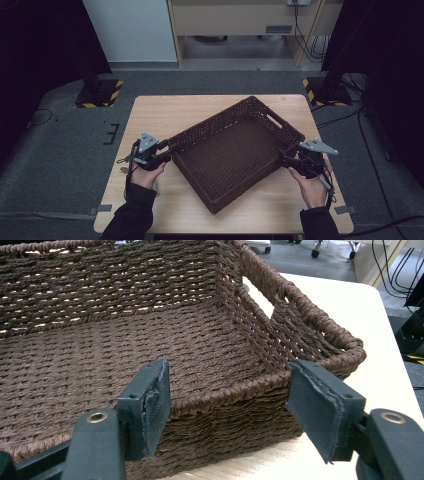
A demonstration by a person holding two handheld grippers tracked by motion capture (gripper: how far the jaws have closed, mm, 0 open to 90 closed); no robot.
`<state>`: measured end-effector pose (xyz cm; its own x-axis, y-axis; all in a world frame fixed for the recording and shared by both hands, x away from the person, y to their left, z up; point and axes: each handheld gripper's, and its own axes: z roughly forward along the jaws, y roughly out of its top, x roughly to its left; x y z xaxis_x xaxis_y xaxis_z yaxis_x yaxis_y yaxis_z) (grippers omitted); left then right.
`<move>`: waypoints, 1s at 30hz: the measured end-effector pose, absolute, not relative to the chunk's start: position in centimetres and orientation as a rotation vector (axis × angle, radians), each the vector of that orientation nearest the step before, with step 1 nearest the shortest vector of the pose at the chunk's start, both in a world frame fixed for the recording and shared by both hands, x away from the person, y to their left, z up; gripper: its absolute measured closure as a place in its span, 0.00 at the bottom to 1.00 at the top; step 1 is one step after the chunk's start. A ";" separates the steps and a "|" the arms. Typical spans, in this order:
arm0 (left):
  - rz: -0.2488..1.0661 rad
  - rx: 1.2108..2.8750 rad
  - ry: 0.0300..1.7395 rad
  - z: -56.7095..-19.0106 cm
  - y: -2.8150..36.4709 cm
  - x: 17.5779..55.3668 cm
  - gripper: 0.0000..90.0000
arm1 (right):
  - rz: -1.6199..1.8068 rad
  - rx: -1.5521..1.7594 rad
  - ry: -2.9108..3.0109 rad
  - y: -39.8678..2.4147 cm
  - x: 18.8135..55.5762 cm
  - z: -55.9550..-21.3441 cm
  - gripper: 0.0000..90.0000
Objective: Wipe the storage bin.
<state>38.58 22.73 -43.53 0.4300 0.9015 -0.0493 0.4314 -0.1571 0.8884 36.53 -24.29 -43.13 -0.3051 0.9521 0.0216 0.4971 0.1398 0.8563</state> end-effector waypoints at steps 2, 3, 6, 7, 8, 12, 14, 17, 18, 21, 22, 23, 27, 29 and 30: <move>0.625 1.742 1.192 -43.9 23.3 39.4 0.55 | 1.080 1.385 1.876 -24.3 36.6 -43.1 0.37; 0.615 1.731 1.207 -44.1 23.6 39.8 0.52 | 1.079 1.386 1.875 -24.3 36.6 -43.2 0.36; 0.557 1.704 1.211 -44.6 24.1 40.3 0.49 | 1.083 1.392 1.880 -24.2 36.6 -43.4 0.36; 0.563 1.713 1.199 -44.6 24.0 40.2 0.49 | 1.085 1.392 1.880 -24.1 36.6 -43.4 0.36; 0.557 1.720 1.187 -44.5 23.8 40.1 0.53 | 1.085 1.390 1.883 -24.1 36.6 -43.4 0.36; 0.584 1.761 1.157 -44.3 22.9 39.6 0.64 | 1.089 1.391 1.891 -23.9 36.5 -43.4 0.36; 0.586 1.770 1.162 -44.1 22.8 39.3 0.64 | 1.092 1.384 1.896 -23.8 36.5 -43.4 0.35; 0.580 1.772 1.163 -44.1 22.8 38.9 0.64 | 1.099 1.379 1.896 -23.8 36.4 -43.3 0.35; 0.578 1.766 1.167 -44.2 22.8 38.7 0.64 | 1.100 1.377 1.899 -23.8 36.4 -43.3 0.35; 0.573 1.754 1.174 -44.2 22.6 38.0 0.64 | 1.104 1.379 1.902 -23.7 36.4 -43.3 0.35; 0.576 1.748 1.179 -44.2 22.5 37.7 0.64 | 1.103 1.375 1.904 -23.6 36.4 -43.3 0.35; 0.579 1.744 1.183 -44.3 22.4 37.3 0.64 | 1.104 1.375 1.906 -23.6 36.3 -43.3 0.35; 0.580 1.746 1.170 -44.3 21.9 36.0 0.63 | 1.107 1.374 1.907 -23.5 36.2 -43.3 0.35; 0.578 1.746 1.163 -44.3 21.7 35.4 0.63 | 1.111 1.372 1.913 -23.3 36.2 -43.3 0.35; 0.577 1.745 1.163 -44.3 21.6 35.1 0.63 | 1.110 1.369 1.918 -23.2 36.2 -43.4 0.35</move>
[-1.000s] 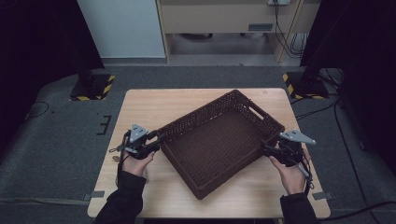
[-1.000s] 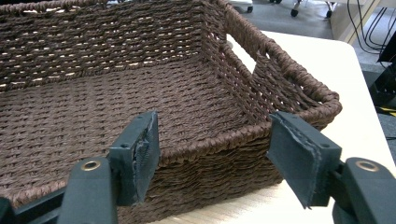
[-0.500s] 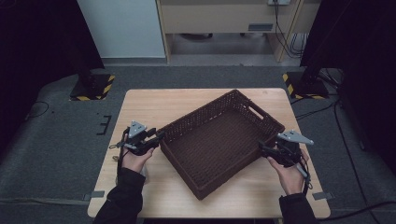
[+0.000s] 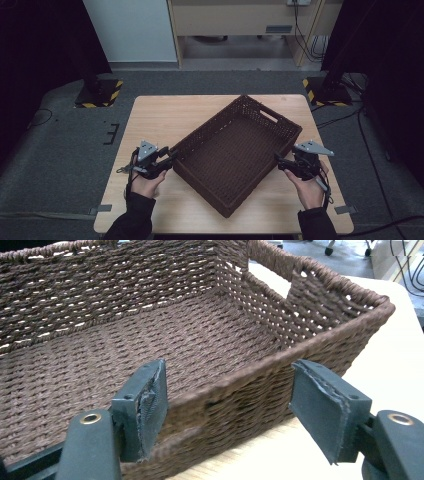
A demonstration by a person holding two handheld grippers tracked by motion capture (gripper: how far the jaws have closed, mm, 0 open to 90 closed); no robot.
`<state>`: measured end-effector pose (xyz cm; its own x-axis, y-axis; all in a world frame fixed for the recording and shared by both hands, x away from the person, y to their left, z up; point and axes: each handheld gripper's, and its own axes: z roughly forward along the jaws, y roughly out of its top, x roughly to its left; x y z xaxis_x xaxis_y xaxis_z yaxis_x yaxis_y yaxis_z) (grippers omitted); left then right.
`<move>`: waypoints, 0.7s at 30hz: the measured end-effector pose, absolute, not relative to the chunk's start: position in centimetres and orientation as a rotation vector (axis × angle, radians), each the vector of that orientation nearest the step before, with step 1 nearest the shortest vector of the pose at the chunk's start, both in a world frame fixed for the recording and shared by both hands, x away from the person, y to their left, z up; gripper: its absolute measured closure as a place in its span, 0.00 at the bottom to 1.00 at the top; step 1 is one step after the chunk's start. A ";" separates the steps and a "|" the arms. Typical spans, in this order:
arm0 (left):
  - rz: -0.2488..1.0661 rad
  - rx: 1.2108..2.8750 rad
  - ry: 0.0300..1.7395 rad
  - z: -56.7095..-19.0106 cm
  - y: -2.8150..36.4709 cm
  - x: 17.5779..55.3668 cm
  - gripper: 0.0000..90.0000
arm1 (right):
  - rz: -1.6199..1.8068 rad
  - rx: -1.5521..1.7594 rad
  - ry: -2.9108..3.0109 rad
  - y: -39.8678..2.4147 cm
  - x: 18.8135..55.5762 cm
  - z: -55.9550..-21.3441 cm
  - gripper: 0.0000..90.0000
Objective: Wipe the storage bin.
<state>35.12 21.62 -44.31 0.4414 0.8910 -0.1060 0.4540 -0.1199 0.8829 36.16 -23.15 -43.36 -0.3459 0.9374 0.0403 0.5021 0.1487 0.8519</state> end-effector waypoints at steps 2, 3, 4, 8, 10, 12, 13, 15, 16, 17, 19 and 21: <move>0.578 1.746 1.163 -44.3 21.4 34.7 0.63 | 1.110 1.366 1.923 -22.9 36.2 -43.5 0.34; 0.579 1.747 1.164 -44.2 21.4 34.5 0.63 | 1.109 1.369 1.924 -22.8 36.2 -43.5 0.34; 0.576 1.747 1.167 -44.2 21.3 34.3 0.63 | 1.112 1.367 1.931 -22.7 36.2 -43.5 0.34; 0.557 1.751 1.163 -44.1 21.0 33.7 0.63 | 1.120 1.373 1.940 -22.4 36.2 -43.8 0.35; 0.550 1.757 1.157 -44.0 21.1 33.7 0.63 | 1.128 1.375 1.947 -22.2 36.3 -43.9 0.35; 0.540 1.767 1.155 -43.8 21.2 33.8 0.63 | 1.141 1.376 1.957 -22.0 36.3 -44.2 0.36; 0.544 1.770 1.150 -43.7 21.3 33.9 0.63 | 1.142 1.376 1.959 -21.9 36.3 -44.2 0.36; 0.556 1.763 1.146 -43.5 21.6 34.1 0.62 | 1.144 1.371 1.957 -21.8 36.4 -44.2 0.39; 0.553 1.756 1.146 -43.4 21.8 34.3 0.61 | 1.142 1.368 1.963 -21.7 36.4 -44.3 0.40; 0.550 1.752 1.144 -43.4 22.0 34.5 0.61 | 1.145 1.365 1.965 -21.6 36.4 -44.3 0.40; 0.546 1.748 1.140 -43.4 22.2 34.8 0.62 | 1.135 1.363 1.962 -21.4 36.4 -44.4 0.40; 0.536 1.760 1.134 -43.6 22.3 35.1 0.64 | 1.127 1.367 1.959 -21.3 36.4 -44.4 0.41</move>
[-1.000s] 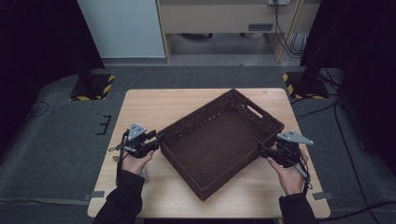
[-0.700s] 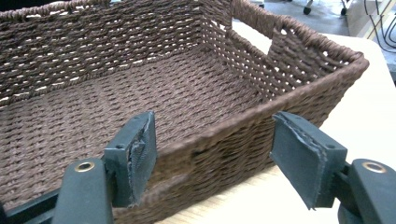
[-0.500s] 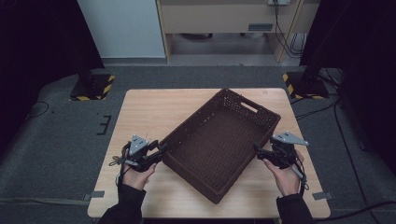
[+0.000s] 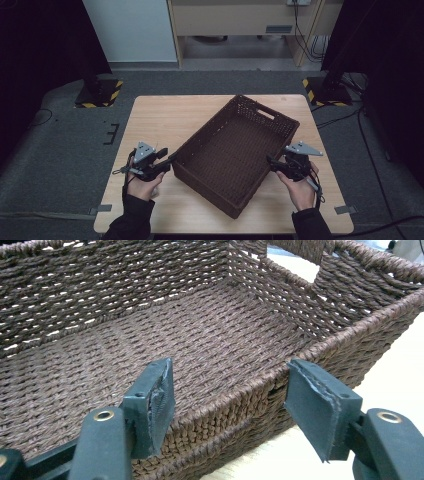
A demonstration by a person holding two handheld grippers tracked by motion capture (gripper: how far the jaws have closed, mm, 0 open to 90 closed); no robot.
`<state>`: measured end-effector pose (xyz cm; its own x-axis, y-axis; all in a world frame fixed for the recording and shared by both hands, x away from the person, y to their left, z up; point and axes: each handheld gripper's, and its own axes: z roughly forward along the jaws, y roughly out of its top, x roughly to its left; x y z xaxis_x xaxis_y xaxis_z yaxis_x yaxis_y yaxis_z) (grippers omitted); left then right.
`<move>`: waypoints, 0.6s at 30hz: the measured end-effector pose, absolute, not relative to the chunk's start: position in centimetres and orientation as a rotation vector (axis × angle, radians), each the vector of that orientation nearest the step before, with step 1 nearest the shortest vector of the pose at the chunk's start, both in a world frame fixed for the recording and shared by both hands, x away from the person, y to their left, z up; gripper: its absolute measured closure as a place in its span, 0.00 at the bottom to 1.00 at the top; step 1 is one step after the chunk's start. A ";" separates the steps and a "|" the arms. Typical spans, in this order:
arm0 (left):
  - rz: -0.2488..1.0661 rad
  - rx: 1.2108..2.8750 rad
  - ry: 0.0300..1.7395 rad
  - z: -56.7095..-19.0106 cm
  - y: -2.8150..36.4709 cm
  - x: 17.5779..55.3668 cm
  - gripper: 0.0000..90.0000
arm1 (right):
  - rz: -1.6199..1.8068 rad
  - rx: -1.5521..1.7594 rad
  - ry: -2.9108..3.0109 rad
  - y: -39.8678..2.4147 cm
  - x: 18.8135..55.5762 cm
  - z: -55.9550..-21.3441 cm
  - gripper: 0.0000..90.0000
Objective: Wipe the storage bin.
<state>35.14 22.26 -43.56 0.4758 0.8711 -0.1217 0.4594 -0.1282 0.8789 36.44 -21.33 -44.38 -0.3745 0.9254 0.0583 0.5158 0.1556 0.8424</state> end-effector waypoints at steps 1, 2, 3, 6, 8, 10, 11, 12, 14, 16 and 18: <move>0.534 1.766 1.132 -43.7 22.2 35.2 0.66 | 1.128 1.364 1.958 -21.4 36.5 -44.4 0.42; 0.532 1.776 1.129 -43.9 22.1 35.3 0.68 | 1.128 1.365 1.956 -21.4 36.5 -44.4 0.42; 0.520 1.782 1.123 -44.1 22.0 35.3 0.70 | 1.125 1.359 1.961 -21.4 36.5 -44.4 0.43; 0.494 1.796 1.105 -44.2 21.6 35.3 0.74 | 1.115 1.354 1.954 -21.4 36.8 -44.5 0.44; 0.484 1.810 1.092 -44.1 21.3 35.1 0.79 | 1.105 1.350 1.951 -21.4 37.1 -44.5 0.45; 0.484 1.820 1.089 -44.2 21.1 35.0 0.80 | 1.106 1.348 1.944 -21.4 37.1 -44.5 0.48; 0.478 1.819 1.091 -44.1 21.1 35.0 0.80 | 1.104 1.350 1.937 -21.4 37.2 -44.5 0.48; 0.466 1.814 1.094 -44.2 21.2 34.9 0.80 | 1.103 1.351 1.938 -21.5 37.2 -44.5 0.48; 0.455 1.804 1.095 -44.3 21.2 34.7 0.80 | 1.111 1.352 1.938 -21.5 37.1 -44.4 0.48; 0.449 1.804 1.093 -44.3 21.1 34.4 0.80 | 1.122 1.358 1.940 -21.5 37.0 -44.3 0.45; 0.458 1.816 1.087 -44.2 20.7 34.0 0.80 | 1.123 1.352 1.950 -21.3 36.8 -44.2 0.43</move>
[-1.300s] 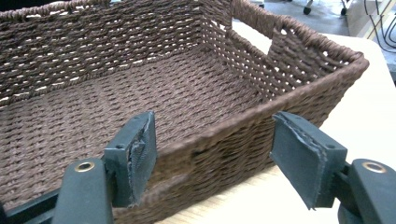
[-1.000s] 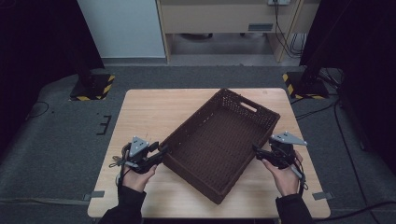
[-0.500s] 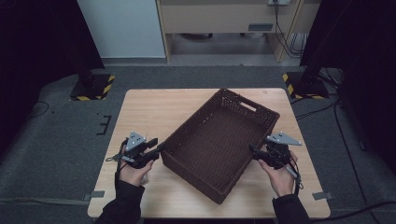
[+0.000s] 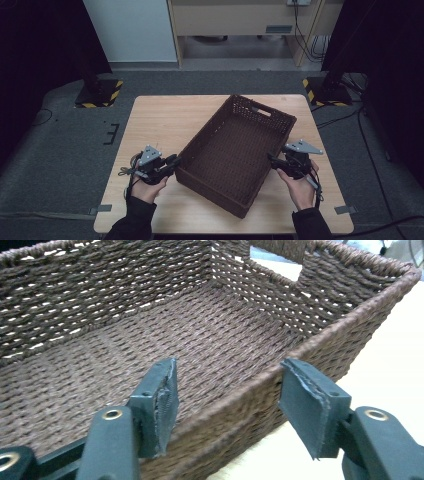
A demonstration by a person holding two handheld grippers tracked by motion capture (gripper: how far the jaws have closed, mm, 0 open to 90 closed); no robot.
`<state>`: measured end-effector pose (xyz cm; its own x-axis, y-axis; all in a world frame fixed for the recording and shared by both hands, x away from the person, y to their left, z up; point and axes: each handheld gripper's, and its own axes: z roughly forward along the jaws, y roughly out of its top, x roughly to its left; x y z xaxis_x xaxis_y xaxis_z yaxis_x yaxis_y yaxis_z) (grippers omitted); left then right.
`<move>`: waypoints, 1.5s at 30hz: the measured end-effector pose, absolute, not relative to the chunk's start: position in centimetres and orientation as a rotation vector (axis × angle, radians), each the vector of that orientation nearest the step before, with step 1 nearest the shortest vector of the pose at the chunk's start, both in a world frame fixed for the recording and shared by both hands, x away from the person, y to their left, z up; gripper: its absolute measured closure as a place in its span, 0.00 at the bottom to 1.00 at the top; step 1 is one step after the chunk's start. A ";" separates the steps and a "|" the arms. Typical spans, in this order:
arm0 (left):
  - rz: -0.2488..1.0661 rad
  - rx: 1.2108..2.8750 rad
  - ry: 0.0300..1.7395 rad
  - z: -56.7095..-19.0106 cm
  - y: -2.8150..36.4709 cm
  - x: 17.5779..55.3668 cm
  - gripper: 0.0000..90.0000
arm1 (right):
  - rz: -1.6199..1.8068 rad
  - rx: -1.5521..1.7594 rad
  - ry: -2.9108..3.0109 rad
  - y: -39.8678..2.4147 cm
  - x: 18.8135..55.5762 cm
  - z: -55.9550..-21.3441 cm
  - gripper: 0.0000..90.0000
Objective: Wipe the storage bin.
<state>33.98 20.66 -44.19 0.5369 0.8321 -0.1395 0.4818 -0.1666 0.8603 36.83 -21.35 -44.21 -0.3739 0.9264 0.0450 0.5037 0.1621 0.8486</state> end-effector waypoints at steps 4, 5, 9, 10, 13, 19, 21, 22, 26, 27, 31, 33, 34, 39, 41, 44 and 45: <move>0.458 1.838 1.065 -44.1 19.9 33.3 0.79 | 1.099 1.359 1.974 -21.0 36.7 -44.3 0.41; 0.449 1.856 1.049 -44.0 19.7 33.2 0.79 | 1.076 1.359 1.980 -20.9 36.8 -44.5 0.41; 0.443 1.848 1.035 -43.6 19.6 33.3 0.75 | 1.077 1.368 1.988 -21.1 36.9 -44.7 0.42; 0.444 1.839 1.036 -43.5 19.7 33.4 0.72 | 1.076 1.368 1.988 -21.1 36.9 -44.7 0.43; 0.464 1.816 1.037 -43.0 20.1 33.5 0.67 | 1.066 1.368 1.980 -21.1 36.9 -44.7 0.46; 0.486 1.789 1.039 -42.5 20.4 34.6 0.64 | 1.054 1.345 1.968 -21.1 37.3 -44.8 0.49; 0.486 1.790 1.037 -42.5 20.2 35.0 0.63 | 1.044 1.328 1.965 -21.1 37.5 -44.8 0.50; 0.486 1.793 1.034 -42.6 20.1 35.2 0.63 | 1.034 1.314 1.969 -21.0 37.7 -44.8 0.51; 0.482 1.824 1.019 -43.3 19.1 35.8 0.62 | 1.003 1.287 1.958 -20.8 38.4 -45.0 0.54; 0.483 1.835 1.015 -43.5 18.9 35.9 0.62 | 0.997 1.283 1.955 -20.7 38.5 -45.0 0.55; 0.458 1.866 1.022 -44.3 18.2 36.1 0.64 | 0.984 1.270 1.946 -20.6 38.7 -45.1 0.57; 0.440 1.886 1.014 -44.5 18.0 36.0 0.70 | 0.996 1.286 1.942 -20.6 38.7 -45.1 0.57; 0.438 1.893 1.007 -44.5 17.9 35.9 0.73 | 1.002 1.290 1.942 -20.7 38.6 -45.0 0.56; 0.458 1.915 1.021 -44.7 17.5 35.3 0.77 | 1.053 1.300 1.942 -20.7 38.1 -44.6 0.52; 0.448 1.903 1.036 -44.7 17.5 35.0 0.77 | 1.053 1.294 1.957 -20.6 37.8 -44.4 0.50; 0.463 1.898 1.035 -44.8 17.3 34.2 0.77 | 1.031 1.304 1.983 -20.5 37.5 -44.6 0.46; 0.465 1.902 1.034 -44.8 17.3 34.0 0.76 | 1.026 1.309 1.985 -20.5 37.5 -44.7 0.47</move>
<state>33.96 17.31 -44.77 0.5809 0.8095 -0.0850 0.4736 -0.2512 0.8441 37.48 -20.54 -44.75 -0.3787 0.9250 -0.0314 0.5096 0.2367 0.8272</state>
